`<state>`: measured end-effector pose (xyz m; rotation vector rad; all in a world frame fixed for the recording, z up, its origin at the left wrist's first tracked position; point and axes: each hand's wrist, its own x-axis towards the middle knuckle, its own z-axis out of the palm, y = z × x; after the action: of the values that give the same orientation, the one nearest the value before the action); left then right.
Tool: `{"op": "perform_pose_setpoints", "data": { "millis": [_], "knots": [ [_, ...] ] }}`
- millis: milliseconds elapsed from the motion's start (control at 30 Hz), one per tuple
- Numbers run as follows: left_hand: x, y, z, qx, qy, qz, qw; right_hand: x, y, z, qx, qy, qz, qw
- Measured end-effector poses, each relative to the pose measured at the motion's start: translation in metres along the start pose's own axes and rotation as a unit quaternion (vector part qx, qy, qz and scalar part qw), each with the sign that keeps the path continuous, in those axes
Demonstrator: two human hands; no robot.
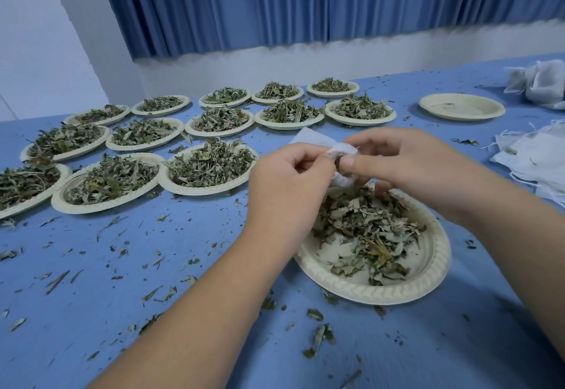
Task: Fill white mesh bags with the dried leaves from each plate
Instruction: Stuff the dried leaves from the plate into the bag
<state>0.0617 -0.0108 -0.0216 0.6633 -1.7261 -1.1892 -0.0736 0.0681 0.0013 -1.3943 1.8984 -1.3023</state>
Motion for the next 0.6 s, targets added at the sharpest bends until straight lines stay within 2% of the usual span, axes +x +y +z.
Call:
{"op": "perform_pose_setpoints", "data": {
  "millis": [67, 200, 433, 600],
  "knots": [
    [-0.001, 0.000, 0.001, 0.007, 0.001, -0.004, 1.000, -0.001, 0.000, -0.003, 0.016, -0.001, -0.012, 1.000],
    [-0.004, 0.002, 0.003, 0.005, -0.027, 0.002, 1.000, 0.004, 0.003, 0.006, -0.010, 0.064, -0.018, 0.998],
    [-0.006, 0.002, 0.006, -0.004, -0.039, 0.008, 0.999, 0.013, 0.006, 0.017, -0.140, 0.144, -0.009, 0.980],
    [0.000, 0.000, -0.001, 0.025, 0.012, 0.023, 0.999, 0.003, -0.001, 0.002, -0.147, 0.077, -0.015, 0.986]
  ]
}}
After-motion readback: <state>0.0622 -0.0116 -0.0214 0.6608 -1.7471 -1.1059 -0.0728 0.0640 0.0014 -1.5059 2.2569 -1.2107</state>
